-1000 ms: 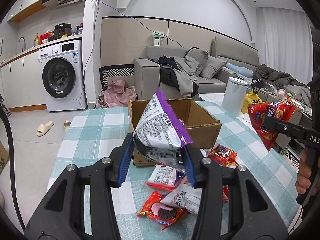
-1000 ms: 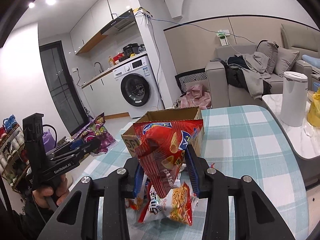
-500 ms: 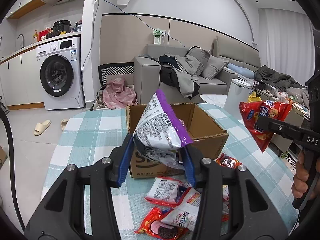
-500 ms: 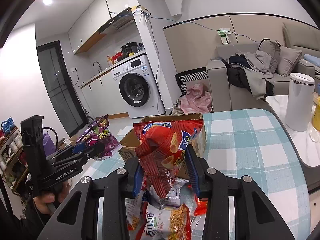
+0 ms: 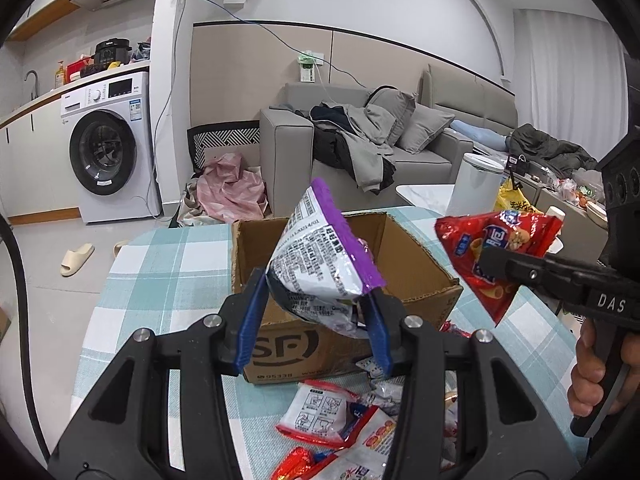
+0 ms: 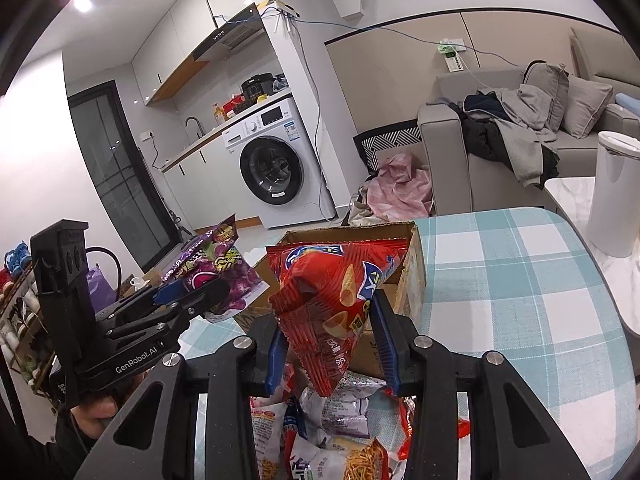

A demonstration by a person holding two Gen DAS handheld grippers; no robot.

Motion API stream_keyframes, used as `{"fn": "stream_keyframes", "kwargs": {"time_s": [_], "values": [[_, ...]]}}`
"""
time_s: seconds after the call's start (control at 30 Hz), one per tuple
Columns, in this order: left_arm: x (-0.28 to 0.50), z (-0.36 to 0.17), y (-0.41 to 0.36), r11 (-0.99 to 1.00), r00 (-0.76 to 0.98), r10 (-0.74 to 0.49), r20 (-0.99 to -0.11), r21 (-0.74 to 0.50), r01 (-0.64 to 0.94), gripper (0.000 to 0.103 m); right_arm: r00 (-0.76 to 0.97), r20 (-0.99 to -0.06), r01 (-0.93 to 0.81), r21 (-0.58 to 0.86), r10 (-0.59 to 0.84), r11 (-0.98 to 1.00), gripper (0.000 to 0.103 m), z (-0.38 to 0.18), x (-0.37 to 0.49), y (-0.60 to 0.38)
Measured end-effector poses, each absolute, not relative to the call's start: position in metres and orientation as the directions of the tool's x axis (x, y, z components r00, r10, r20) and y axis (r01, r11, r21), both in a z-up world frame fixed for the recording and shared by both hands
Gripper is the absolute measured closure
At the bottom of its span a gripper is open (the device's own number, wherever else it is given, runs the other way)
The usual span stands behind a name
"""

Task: Organize snacks
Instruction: 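Lift the purple-striped bag with the left gripper while the right gripper carries the red chip bag over the box, then open both grippers to drop the two bags into the cardboard box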

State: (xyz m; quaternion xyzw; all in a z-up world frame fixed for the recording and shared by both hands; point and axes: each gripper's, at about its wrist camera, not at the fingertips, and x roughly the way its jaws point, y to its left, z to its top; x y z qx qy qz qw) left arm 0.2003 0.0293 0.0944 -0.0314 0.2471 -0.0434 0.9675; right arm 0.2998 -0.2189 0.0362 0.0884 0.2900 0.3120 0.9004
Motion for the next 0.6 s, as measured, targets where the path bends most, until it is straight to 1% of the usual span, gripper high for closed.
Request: {"fn": "stream_keyframes", "kwargs": {"time_s": [0.23,0.6], "values": [[0.235,0.088,0.012,0.994,0.86,-0.108,-0.499,-0.071,0.083,0.06,0.619,-0.487,-0.501,0.359,0.615,0.788,0.064,0.024,0.32,-0.211],[0.276,0.06,0.007,0.993,0.836,-0.114,-0.536,-0.075,0.088,0.06,0.592,-0.513,-0.503,0.368,0.622,0.782,0.064,0.011,0.346,-0.195]]}}
